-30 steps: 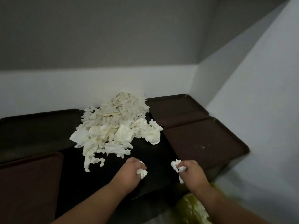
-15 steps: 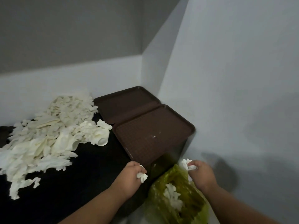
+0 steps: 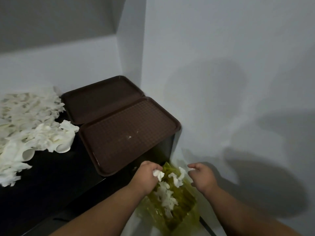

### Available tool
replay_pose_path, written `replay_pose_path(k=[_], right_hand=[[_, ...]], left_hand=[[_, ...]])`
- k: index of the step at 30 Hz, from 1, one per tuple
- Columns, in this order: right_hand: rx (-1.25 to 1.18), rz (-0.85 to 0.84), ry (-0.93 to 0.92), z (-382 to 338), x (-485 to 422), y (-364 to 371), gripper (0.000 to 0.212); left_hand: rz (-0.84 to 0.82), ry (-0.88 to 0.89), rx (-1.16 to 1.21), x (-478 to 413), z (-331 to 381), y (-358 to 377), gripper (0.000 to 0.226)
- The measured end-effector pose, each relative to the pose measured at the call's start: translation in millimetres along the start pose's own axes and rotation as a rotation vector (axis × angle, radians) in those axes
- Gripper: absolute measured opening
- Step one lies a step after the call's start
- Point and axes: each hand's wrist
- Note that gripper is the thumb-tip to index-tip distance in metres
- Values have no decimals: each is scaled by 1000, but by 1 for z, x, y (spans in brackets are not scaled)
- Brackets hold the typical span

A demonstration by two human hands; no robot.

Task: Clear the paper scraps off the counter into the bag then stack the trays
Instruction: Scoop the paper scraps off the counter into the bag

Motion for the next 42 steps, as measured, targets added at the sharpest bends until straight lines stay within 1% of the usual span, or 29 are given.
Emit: replay_pose_path(k=[3, 7, 12, 17, 23, 28, 32, 39, 42], right_hand=[[-54, -33, 3, 4, -5, -7, 21], [-133, -51, 26, 11, -9, -18, 25], [-183, -102, 43, 13, -11, -27, 23], [-138, -82, 24, 19, -9, -31, 22], [-135, -69, 7, 10, -2, -21, 17], [-123, -91, -77, -26, 10, 12, 14], [-84, -113, -167, -58, 28, 52, 12], [43, -152, -366, -117, 74, 145, 6], [82, -237, -407, -137, 100, 188, 5]], left_hand=[[-24, -25, 5, -14, 8, 12, 36], [-41, -40, 47, -30, 19, 26, 42], [-93, -37, 95, -42, 27, 36, 67], [-88, -44, 91, -43, 28, 36, 55], [-48, -33, 107, -31, 14, 11, 43], [41, -25, 94, -7, -7, -32, 26], [139, -53, 119, 23, -37, -74, 21], [284, -160, 97, 99, -128, -158, 19], [366, -245, 65, 137, -174, -192, 19]])
Point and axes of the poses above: each hand's wrist, its own x-axis away from the middle knuckle, its own y-axis out of the palm, z = x × y, and after that the axes turned 5 degrees about -x, right-handed
